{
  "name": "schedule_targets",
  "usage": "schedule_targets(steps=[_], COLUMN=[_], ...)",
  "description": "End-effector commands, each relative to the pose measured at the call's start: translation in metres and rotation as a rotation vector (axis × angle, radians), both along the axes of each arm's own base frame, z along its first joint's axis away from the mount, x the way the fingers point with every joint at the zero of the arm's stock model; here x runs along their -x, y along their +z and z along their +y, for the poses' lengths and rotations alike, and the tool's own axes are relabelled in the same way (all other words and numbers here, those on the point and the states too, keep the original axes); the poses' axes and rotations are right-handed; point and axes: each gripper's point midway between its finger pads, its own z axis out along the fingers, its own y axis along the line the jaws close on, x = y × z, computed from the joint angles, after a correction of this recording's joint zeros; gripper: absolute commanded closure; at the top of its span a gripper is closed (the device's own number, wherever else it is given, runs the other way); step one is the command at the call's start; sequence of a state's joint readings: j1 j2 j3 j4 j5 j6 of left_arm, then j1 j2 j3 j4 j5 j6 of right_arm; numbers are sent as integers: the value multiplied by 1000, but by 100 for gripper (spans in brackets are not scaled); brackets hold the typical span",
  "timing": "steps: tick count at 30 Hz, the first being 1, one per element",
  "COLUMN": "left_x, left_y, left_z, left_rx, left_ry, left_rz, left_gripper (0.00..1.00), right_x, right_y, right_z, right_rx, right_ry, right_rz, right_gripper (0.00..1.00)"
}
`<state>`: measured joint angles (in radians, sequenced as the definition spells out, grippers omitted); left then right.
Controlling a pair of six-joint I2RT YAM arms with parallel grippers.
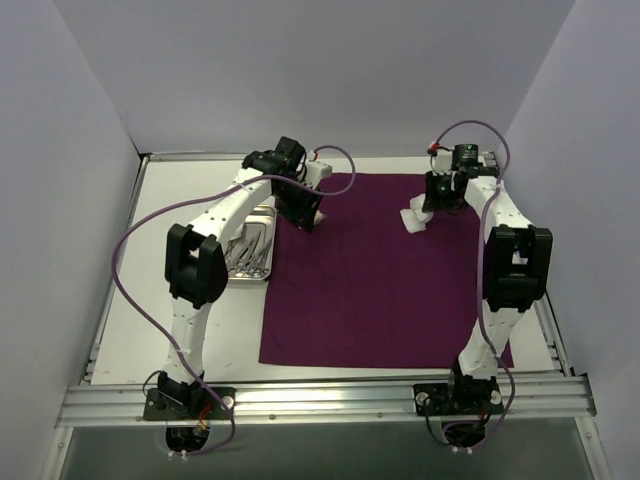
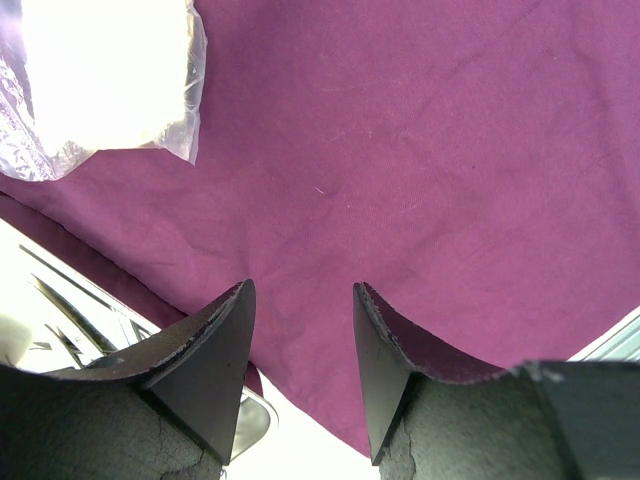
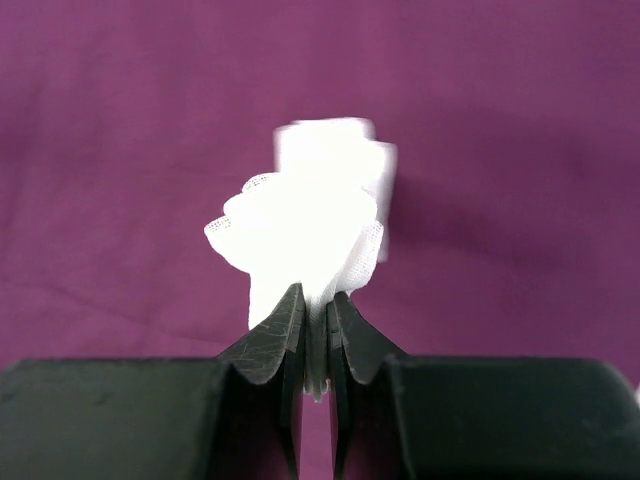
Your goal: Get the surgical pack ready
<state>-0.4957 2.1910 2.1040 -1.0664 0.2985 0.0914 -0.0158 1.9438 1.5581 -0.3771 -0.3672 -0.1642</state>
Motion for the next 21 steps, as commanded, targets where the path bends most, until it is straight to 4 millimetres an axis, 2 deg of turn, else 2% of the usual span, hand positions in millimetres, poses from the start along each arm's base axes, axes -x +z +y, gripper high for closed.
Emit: schedule_targets(steps=[1, 3, 13, 21], left_x=[2, 2, 3, 2], left_y=[20, 21, 21, 21], left_z=[-1, -1, 3, 3], left_rx=[20, 19, 7, 6], left_ry=[-12, -11, -1, 0], left_rz=[-40, -46, -52, -54], left_gripper=[46, 46, 46, 46], right_x=[-9, -13, -20, -16], right_y=[-2, -2, -30, -47], right_z=[-9, -8, 9, 5], right_rx=[-25, -30, -119, -99], right_ry=[-21, -17, 35, 21], right_rz=[-6, -13, 38, 69], right_gripper=[100, 100, 100, 100])
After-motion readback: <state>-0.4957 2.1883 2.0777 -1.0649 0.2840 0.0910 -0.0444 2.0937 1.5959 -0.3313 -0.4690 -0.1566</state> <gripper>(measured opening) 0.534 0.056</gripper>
